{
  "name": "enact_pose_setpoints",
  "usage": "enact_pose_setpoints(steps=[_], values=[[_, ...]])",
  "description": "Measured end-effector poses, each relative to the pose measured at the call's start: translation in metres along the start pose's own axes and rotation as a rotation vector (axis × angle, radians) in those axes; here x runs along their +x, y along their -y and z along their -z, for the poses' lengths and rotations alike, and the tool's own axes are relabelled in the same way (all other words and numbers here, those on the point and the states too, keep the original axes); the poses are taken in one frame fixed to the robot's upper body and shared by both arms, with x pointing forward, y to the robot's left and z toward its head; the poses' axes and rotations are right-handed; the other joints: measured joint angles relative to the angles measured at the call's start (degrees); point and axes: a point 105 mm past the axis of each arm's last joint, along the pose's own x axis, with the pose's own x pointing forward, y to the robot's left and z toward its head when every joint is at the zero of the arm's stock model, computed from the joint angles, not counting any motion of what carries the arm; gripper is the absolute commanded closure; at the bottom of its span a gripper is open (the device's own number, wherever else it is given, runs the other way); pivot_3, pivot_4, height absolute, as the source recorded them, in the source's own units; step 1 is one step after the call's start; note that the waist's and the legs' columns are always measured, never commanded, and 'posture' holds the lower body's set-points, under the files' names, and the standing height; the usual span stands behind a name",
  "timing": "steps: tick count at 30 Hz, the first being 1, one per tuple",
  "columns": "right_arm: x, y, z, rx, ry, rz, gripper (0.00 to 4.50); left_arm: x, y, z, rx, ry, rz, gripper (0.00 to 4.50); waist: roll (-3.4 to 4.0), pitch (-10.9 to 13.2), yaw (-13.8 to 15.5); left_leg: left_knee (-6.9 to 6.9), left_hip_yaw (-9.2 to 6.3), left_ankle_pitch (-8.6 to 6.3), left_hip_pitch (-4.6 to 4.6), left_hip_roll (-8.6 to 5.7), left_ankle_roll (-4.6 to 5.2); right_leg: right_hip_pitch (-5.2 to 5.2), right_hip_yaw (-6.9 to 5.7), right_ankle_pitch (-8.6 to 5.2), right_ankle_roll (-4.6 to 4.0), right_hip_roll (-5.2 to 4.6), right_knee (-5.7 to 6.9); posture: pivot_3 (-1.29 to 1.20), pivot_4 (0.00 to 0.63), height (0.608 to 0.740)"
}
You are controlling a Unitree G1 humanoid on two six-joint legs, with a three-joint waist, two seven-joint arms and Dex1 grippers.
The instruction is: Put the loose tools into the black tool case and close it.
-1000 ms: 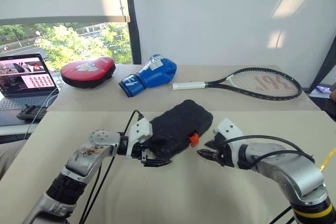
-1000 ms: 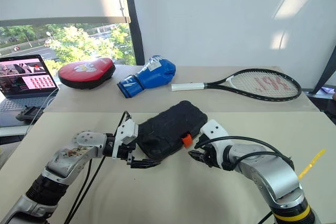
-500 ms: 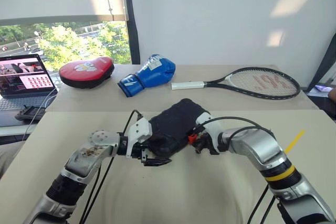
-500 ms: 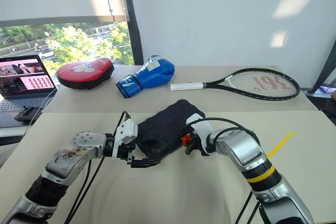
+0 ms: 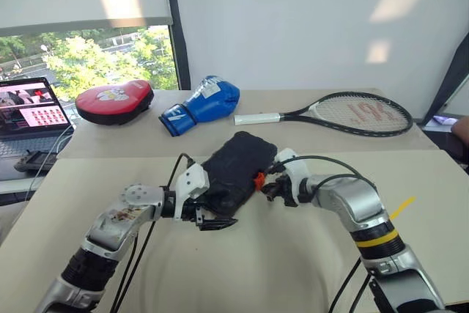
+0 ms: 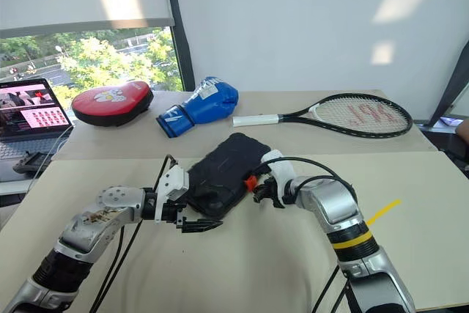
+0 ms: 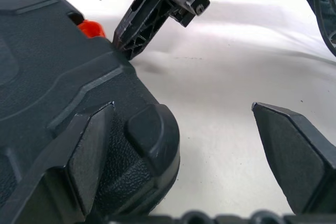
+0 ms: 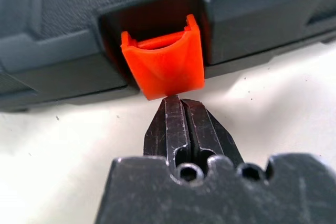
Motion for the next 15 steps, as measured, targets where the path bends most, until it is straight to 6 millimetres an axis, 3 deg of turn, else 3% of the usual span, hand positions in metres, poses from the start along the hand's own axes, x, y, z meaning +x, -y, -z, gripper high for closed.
enact_pose_setpoints(steps=[11, 14, 15], values=[[-0.014, -0.013, 0.012, -0.046, -0.012, -0.018, 4.47, 0.001, 0.000, -0.001, 0.001, 0.018, 0.000, 0.00, 0.02, -0.01, 0.52, 0.01, -0.01, -0.08, -0.03, -0.04, 0.13, 0.05, -0.06, -0.01, 0.01, -0.06, -0.09, 0.00, 0.150, 0.740], [-0.039, -0.021, 0.008, -0.152, 0.094, -0.007, 4.47, -0.004, 0.003, -0.004, -0.090, 0.118, -0.040, 0.00, 0.03, -0.01, 0.61, 0.01, -0.03, -0.06, -0.12, -0.04, 0.07, -0.01, -0.05, -0.08, 0.12, -0.12, -0.12, 0.00, 0.150, 0.740], [-0.055, -0.025, 0.004, -0.218, 0.165, 0.006, 4.47, -0.007, 0.004, -0.005, -0.126, 0.160, -0.060, 0.00, 0.03, -0.01, 0.65, 0.01, -0.03, -0.04, -0.18, -0.05, 0.05, -0.04, -0.05, -0.11, 0.17, -0.12, -0.14, 0.00, 0.150, 0.740]])
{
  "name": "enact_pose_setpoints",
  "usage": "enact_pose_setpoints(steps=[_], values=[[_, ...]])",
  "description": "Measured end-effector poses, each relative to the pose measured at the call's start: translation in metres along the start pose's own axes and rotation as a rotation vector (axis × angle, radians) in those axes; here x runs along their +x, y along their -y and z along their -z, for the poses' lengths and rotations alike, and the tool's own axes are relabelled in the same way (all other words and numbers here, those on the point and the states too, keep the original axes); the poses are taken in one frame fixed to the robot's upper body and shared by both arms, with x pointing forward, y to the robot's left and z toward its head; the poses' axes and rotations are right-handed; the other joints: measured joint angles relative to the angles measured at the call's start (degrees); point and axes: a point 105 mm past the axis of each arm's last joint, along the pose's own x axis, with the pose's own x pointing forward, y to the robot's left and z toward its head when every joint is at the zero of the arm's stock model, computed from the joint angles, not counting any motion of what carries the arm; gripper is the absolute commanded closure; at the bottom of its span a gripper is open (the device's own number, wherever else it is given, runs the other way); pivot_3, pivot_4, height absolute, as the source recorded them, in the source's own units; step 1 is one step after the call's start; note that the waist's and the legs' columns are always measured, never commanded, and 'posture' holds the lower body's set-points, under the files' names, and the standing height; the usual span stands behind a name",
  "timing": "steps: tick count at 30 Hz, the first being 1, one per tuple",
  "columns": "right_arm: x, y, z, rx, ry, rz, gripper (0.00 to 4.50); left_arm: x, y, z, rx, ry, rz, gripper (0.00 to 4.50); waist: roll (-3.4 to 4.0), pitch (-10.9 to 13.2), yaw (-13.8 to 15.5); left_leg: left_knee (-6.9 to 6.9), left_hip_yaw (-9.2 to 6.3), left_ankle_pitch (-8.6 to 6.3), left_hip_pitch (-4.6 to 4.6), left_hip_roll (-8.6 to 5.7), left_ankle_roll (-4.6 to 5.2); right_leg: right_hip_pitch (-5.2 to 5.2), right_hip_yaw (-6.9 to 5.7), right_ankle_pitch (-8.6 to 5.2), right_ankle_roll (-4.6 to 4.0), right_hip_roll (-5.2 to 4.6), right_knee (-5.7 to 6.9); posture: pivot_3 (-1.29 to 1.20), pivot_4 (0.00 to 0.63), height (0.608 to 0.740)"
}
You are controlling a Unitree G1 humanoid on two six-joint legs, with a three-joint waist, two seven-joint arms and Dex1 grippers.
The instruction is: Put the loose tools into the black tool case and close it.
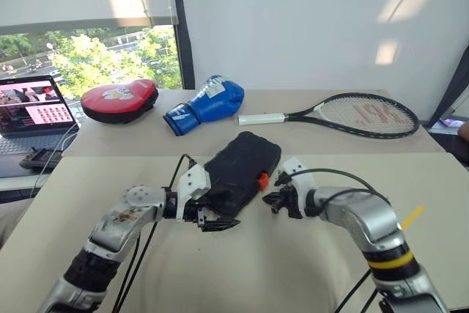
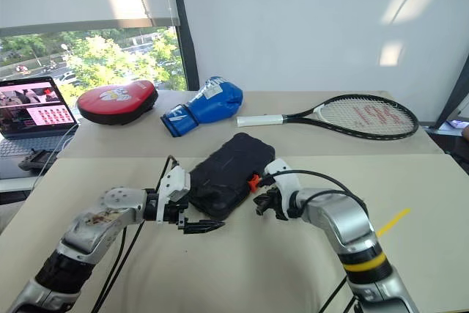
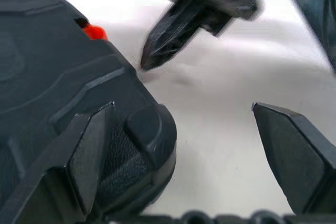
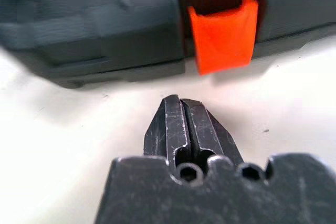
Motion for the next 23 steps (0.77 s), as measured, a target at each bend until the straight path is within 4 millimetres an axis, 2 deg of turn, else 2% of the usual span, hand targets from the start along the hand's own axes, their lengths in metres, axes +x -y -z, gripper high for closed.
enact_pose_setpoints(steps=[2, 3, 5, 7, 8, 10, 11, 12, 13, 14, 19, 23], values=[[-0.015, -0.001, -0.013, -0.005, 0.103, 0.021, 3.91, -0.007, 0.001, 0.001, -0.024, 0.020, -0.016, 0.00, -0.04, 0.02, -0.17, 0.01, 0.01, -0.01, 0.03, 0.05, -0.07, 0.03, 0.02, -0.01, 0.02, 0.02, 0.00, 0.00, 0.150, 0.740], [-0.031, -0.003, -0.021, -0.005, 0.181, 0.035, 3.66, -0.014, 0.001, 0.000, -0.044, 0.040, -0.036, 0.00, -0.04, 0.03, -0.14, 0.00, 0.00, -0.01, 0.01, 0.03, -0.08, 0.01, 0.03, -0.01, 0.02, 0.01, 0.01, 0.00, 0.150, 0.740], [-0.050, -0.006, -0.026, -0.016, 0.228, 0.046, 3.09, -0.028, -0.003, -0.001, -0.065, 0.042, -0.089, 0.00, -0.06, 0.04, 0.03, 0.01, -0.04, -0.02, 0.06, 0.06, -0.09, 0.06, 0.01, -0.01, 0.02, 0.02, 0.02, 0.00, 0.150, 0.740], [-0.080, -0.013, -0.018, -0.034, 0.226, 0.054, 2.37, -0.045, 0.001, -0.006, -0.080, 0.061, -0.134, 0.00, -0.05, 0.07, 0.57, 0.01, -0.09, -0.11, 0.03, 0.05, -0.01, 0.09, 0.04, -0.03, 0.03, -0.04, -0.03, 0.00, 0.150, 0.740], [-0.090, -0.014, -0.014, -0.036, 0.217, 0.061, 2.16, -0.054, 0.000, -0.006, -0.090, 0.058, -0.159, 0.00, -0.05, 0.07, 0.71, 0.01, -0.09, -0.11, 0.06, 0.05, -0.02, 0.13, 0.06, -0.03, 0.03, -0.05, -0.05, 0.00, 0.150, 0.740], [-0.112, -0.012, -0.007, -0.047, 0.193, 0.096, 1.35, -0.066, 0.003, -0.008, -0.103, 0.059, -0.189, 0.00, -0.05, 0.07, 1.24, 0.06, -0.08, -0.14, 0.06, -0.01, 0.03, 0.14, 0.05, -0.03, 0.04, -0.06, -0.06, 0.00, 0.150, 0.740], [-0.122, -0.012, -0.003, -0.050, 0.177, 0.115, 1.13, -0.073, 0.004, -0.006, -0.113, 0.050, -0.204, 0.00, -0.06, 0.07, 1.29, 0.06, -0.07, -0.16, 0.12, 0.00, 0.06, 0.21, 0.07, -0.03, 0.04, -0.07, -0.08, 0.00, 0.150, 0.740], [-0.129, -0.011, -0.001, -0.051, 0.168, 0.131, 0.66, -0.079, 0.005, -0.004, -0.124, 0.037, -0.217, 0.00, -0.05, 0.07, 1.33, 0.06, -0.07, -0.16, 0.16, 0.00, 0.07, 0.23, 0.09, -0.04, 0.04, -0.06, -0.08, 0.00, 0.150, 0.740], [-0.136, -0.010, 0.003, -0.050, 0.157, 0.146, 0.46, -0.084, 0.006, -0.001, -0.135, 0.023, -0.229, 0.00, -0.06, 0.07, 1.36, 0.06, -0.06, -0.18, 0.17, 0.00, 0.09, 0.23, 0.09, -0.05, 0.04, -0.04, -0.06, 0.00, 0.150, 0.740], [-0.146, -0.010, 0.007, -0.046, 0.139, 0.164, 0.05, -0.091, 0.009, 0.003, -0.144, 0.006, -0.239, 0.00, -0.05, 0.07, 1.39, 0.05, -0.07, -0.20, 0.16, 0.01, 0.13, 0.21, 0.10, -0.06, 0.04, -0.04, -0.07, 0.00, 0.150, 0.740], [-0.175, -0.014, 0.024, -0.047, 0.058, 0.195, 0.05, -0.112, 0.019, 0.018, -0.171, -0.083, -0.273, 0.00, -0.04, 0.08, 1.52, 0.03, -0.06, -0.28, 0.23, 0.12, 0.24, 0.25, 0.26, -0.16, 0.02, -0.04, -0.08, 0.00, 0.150, 0.740], [-0.179, -0.015, 0.023, -0.086, 0.047, 0.177, 0.05, -0.114, 0.021, 0.020, -0.159, -0.087, -0.259, 0.00, -0.03, 0.08, 1.55, 0.04, -0.03, -0.46, 0.26, 0.12, -0.12, 0.23, 0.34, -0.38, 0.24, -0.14, -0.05, 0.00, 0.150, 0.740]])
